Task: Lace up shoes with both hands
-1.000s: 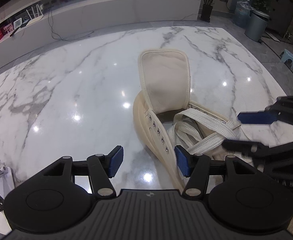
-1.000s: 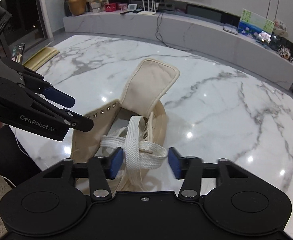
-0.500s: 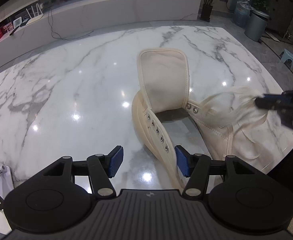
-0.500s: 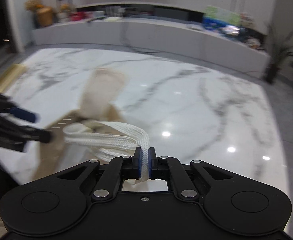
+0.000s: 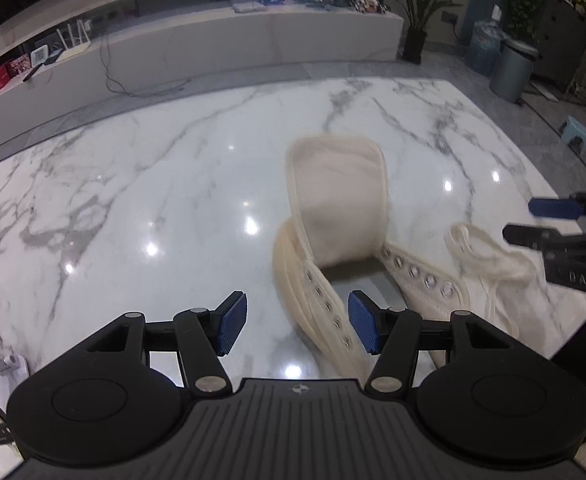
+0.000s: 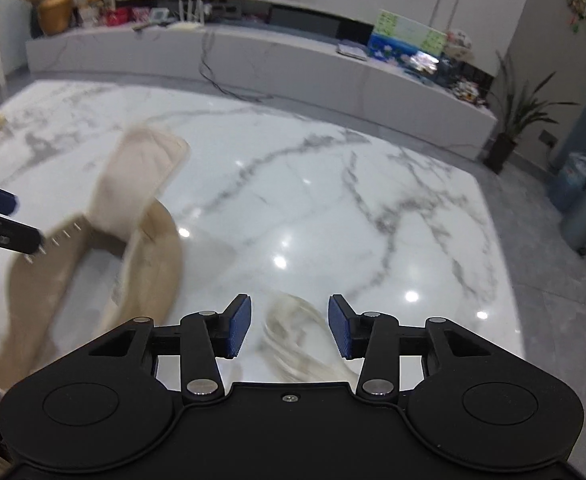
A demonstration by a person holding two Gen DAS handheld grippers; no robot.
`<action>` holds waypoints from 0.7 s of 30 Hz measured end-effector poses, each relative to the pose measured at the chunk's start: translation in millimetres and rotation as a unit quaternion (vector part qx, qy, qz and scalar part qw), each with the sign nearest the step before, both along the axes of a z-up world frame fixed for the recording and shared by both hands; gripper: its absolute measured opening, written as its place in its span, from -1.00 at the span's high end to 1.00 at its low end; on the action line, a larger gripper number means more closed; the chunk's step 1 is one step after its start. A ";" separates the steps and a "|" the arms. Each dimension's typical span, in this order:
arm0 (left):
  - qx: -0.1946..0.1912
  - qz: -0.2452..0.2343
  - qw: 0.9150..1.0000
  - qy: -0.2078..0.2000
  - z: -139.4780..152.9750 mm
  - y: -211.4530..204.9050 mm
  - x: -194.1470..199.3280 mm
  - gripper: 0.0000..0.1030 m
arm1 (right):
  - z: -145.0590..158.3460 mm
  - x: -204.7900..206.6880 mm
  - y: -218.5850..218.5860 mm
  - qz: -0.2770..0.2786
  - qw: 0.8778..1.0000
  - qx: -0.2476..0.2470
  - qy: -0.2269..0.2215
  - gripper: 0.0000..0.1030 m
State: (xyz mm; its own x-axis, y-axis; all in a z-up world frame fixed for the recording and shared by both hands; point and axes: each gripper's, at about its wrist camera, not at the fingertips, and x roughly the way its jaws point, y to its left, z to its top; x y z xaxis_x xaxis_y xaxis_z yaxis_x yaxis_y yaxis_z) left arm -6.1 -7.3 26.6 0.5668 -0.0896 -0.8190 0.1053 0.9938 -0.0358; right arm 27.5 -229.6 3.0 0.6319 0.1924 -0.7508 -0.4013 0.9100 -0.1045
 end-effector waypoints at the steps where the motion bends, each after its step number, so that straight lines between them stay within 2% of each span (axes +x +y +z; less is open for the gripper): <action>1: 0.000 0.004 1.000 -0.001 0.9 2.3 3.4 -0.06 | 1.5 2.9 3.4 0.009 1.000 0.006 0.001 0.21; 7: 0.006 0.035 0.999 0.008 -3.4 16.9 29.4 -0.06 | -0.4 20.1 25.5 0.045 0.999 0.009 0.009 0.21; 11: -0.004 0.049 0.999 0.023 -12.8 27.7 47.7 -0.06 | -7.4 34.5 36.9 0.056 0.998 0.010 0.020 0.21; 21: -0.022 0.029 0.998 0.055 -34.6 33.7 74.8 -0.06 | -25.5 69.9 54.5 0.077 0.995 0.024 0.055 0.19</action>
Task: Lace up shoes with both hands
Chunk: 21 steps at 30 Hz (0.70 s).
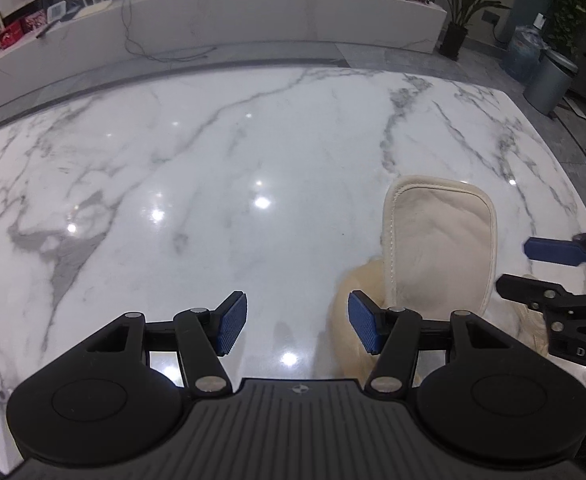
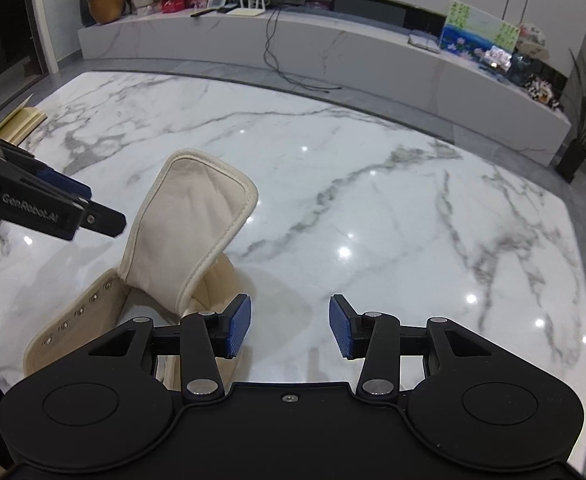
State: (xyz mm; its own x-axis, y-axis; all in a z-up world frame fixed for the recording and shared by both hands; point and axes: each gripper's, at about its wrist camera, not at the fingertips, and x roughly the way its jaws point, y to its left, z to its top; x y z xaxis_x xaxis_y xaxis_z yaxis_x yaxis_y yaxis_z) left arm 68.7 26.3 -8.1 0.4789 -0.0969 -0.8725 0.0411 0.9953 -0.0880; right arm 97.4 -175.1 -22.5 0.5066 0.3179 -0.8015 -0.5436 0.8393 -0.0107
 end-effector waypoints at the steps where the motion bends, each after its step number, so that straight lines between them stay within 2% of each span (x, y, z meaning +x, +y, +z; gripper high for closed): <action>1: -0.001 -0.004 1.000 0.000 0.1 -0.8 -0.6 -0.06 | -0.9 1.5 1.6 0.004 1.000 0.003 0.001 0.18; 14: -0.010 -0.035 0.999 0.013 6.3 -8.7 -17.7 -0.06 | 14.8 -28.4 6.4 0.094 0.994 0.043 -0.036 0.18; 17: -0.018 -0.054 0.998 0.012 17.2 -13.3 -39.6 -0.06 | 23.2 -44.3 7.3 0.117 0.990 0.046 -0.058 0.18; 21: -0.024 -0.083 0.996 0.013 25.6 -22.8 -62.1 -0.11 | 27.4 -50.8 11.1 0.125 0.989 0.039 -0.065 0.18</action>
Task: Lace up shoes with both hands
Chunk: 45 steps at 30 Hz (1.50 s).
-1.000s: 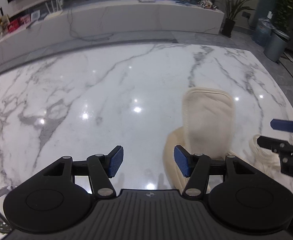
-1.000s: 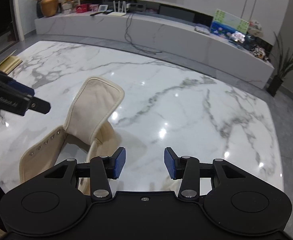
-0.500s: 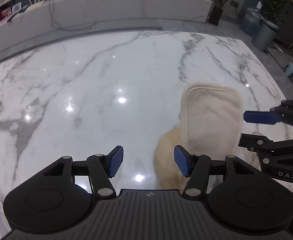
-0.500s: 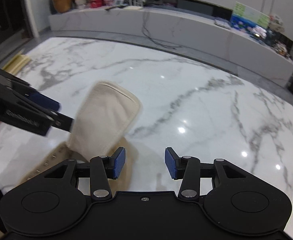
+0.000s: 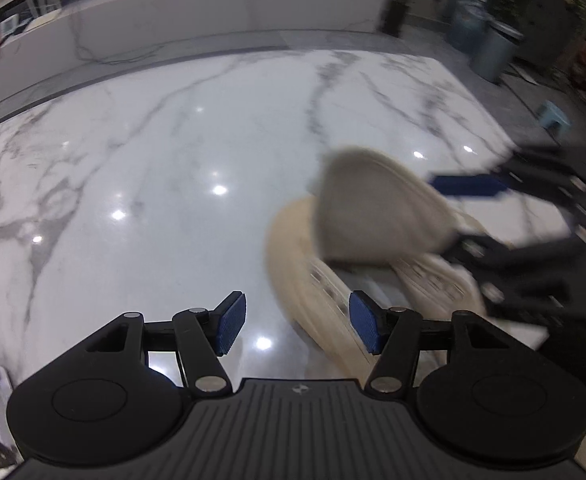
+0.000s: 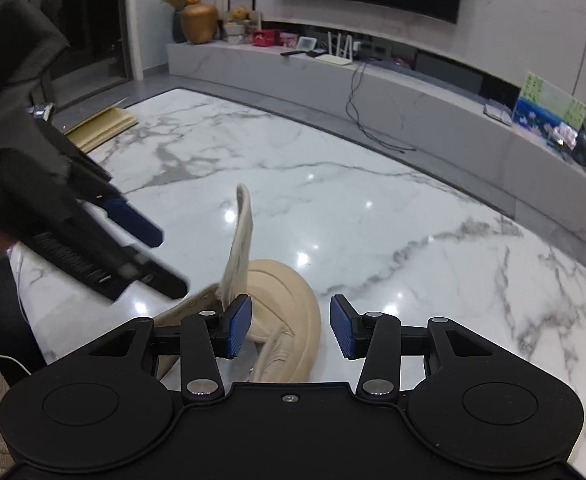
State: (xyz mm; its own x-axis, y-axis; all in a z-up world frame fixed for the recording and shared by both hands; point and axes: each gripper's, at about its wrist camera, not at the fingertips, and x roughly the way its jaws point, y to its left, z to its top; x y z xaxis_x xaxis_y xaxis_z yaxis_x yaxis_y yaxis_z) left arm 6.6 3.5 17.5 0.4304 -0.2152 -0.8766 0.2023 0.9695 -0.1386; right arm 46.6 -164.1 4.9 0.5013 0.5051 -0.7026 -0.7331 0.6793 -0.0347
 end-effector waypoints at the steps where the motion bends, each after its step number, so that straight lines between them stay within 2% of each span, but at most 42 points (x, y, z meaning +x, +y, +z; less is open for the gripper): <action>1: 0.003 -0.005 1.000 0.000 0.1 -3.6 -4.8 -0.11 | 0.9 -2.1 1.1 0.003 1.000 0.000 -0.001 0.18; 5: 0.009 -0.025 1.000 0.007 -2.5 -13.7 -14.9 -0.11 | 2.2 -9.7 3.2 0.013 1.000 -0.001 -0.003 0.18; 12: -0.016 -0.051 0.999 0.008 0.4 -20.6 -23.7 -0.14 | -2.0 -23.5 8.2 0.036 0.999 -0.010 0.008 0.18; 17: 0.027 -0.027 0.999 0.023 -13.7 -19.7 -22.8 -0.14 | -11.7 -29.3 11.1 0.041 0.998 -0.034 0.020 0.18; 19: 0.011 -0.008 0.999 0.033 -16.2 -11.9 -22.0 -0.14 | -18.1 -32.5 12.7 0.041 0.998 -0.051 0.022 0.17; 22: 0.007 0.001 0.999 0.037 -16.7 -6.3 -21.9 -0.16 | -29.3 -38.5 15.1 0.037 0.996 -0.082 0.026 0.17; 28: -0.008 0.017 1.000 0.024 -9.2 -2.8 -22.3 -0.14 | -52.2 -40.2 20.0 0.014 0.992 -0.121 0.043 0.17; 31: -0.033 0.027 0.999 0.002 0.1 -3.6 -21.1 -0.15 | -53.9 -38.8 14.9 -0.001 0.993 -0.106 0.055 0.17; 34: -0.038 0.039 0.999 0.000 -0.8 -8.7 -12.1 -0.15 | -54.8 -38.6 11.5 -0.011 0.993 -0.096 0.061 0.17; 39: -0.004 0.050 0.999 0.012 -17.8 -15.2 -7.6 -0.15 | -51.5 -42.3 9.2 -0.016 0.995 -0.089 0.052 0.17; 45: 0.036 0.064 0.997 0.026 -38.1 -23.1 -2.2 -0.15 | -33.6 -39.1 -4.3 -0.051 0.997 -0.032 0.048 0.17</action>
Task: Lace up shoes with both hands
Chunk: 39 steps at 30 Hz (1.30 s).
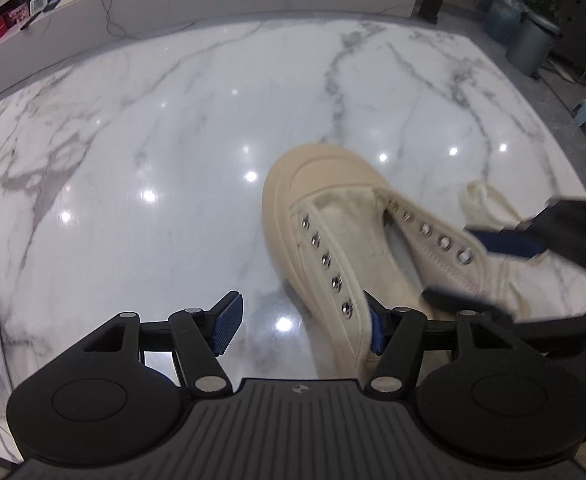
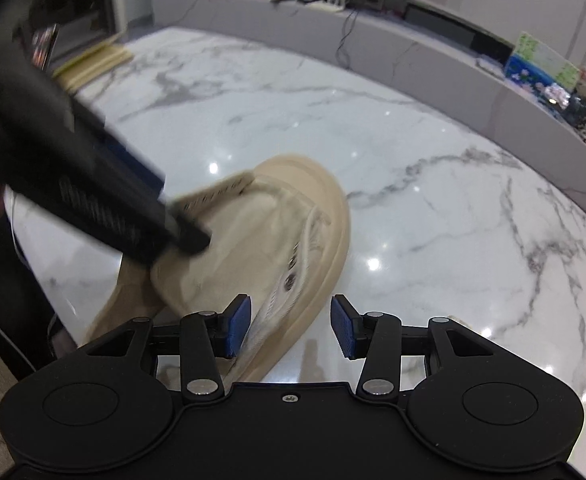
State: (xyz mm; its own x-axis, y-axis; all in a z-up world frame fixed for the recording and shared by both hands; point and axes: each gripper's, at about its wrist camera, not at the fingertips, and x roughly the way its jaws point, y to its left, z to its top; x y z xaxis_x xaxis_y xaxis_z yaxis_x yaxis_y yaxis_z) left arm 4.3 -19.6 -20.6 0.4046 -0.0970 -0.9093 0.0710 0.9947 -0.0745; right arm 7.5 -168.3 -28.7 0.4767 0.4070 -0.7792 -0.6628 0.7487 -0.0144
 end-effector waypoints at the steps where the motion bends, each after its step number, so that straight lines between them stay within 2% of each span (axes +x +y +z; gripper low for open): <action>1: 0.005 0.002 1.000 0.002 -2.7 -1.0 0.5 -0.15 | 2.5 1.7 -1.9 -0.005 1.000 0.010 0.004 0.18; 3: 0.009 -0.001 1.000 0.001 -5.5 -2.0 -0.5 -0.16 | 7.0 5.2 -5.4 -0.016 0.999 0.031 0.013 0.30; 5: 0.015 -0.007 1.000 -0.003 -7.8 -3.7 -1.3 -0.17 | 7.1 7.7 -6.8 -0.020 0.999 0.043 0.027 0.69; 6: 0.017 -0.012 1.000 -0.007 -8.9 -5.1 -1.8 -0.17 | 7.1 7.9 -6.7 -0.021 0.998 0.045 0.030 0.78; 13: 0.038 -0.037 0.998 -0.027 -12.6 -14.2 -0.1 -0.17 | 7.6 9.6 -6.8 -0.027 0.996 0.060 0.056 0.92; 22: 0.042 -0.033 0.998 -0.039 -8.2 -10.5 12.2 -0.14 | 9.0 6.5 -7.3 -0.017 0.995 0.069 0.068 0.92; 24: 0.030 -0.026 0.999 -0.037 -4.6 -7.8 12.3 -0.14 | 10.3 5.2 -7.9 -0.015 0.996 0.066 0.065 0.86; 25: 0.008 -0.019 0.999 -0.033 -1.1 -4.0 11.9 -0.14 | 11.5 4.1 -7.9 -0.013 0.996 0.064 0.063 0.84; 27: -0.036 -0.010 0.999 -0.028 4.0 1.9 11.1 -0.14 | 13.5 2.2 -7.8 -0.009 0.996 0.061 0.057 0.61; 28: -0.048 -0.007 0.998 -0.028 5.4 3.2 10.5 -0.14 | 13.3 2.4 -6.9 -0.011 0.997 0.060 0.054 0.34; 29: -0.057 -0.005 0.998 -0.030 6.7 3.9 9.9 -0.14 | 13.0 2.6 -6.0 -0.012 0.997 0.059 0.050 0.27; 38: -0.039 0.010 0.999 -0.027 4.9 -1.9 10.2 -0.13 | 2.7 9.6 1.8 -0.046 0.998 0.028 0.031 0.28; 39: -0.033 0.011 0.999 -0.027 4.4 -3.1 10.1 -0.02 | 1.2 10.9 2.1 -0.049 0.998 0.026 0.036 0.28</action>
State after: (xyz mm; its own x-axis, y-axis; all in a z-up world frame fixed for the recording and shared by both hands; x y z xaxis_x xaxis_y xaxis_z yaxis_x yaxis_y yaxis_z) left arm 14.5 -22.7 -16.2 0.4561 -0.1463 -0.8779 0.0552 0.9892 -0.1361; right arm 18.4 -166.3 -27.4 0.4599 0.4017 -0.7919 -0.5849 0.8081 0.0703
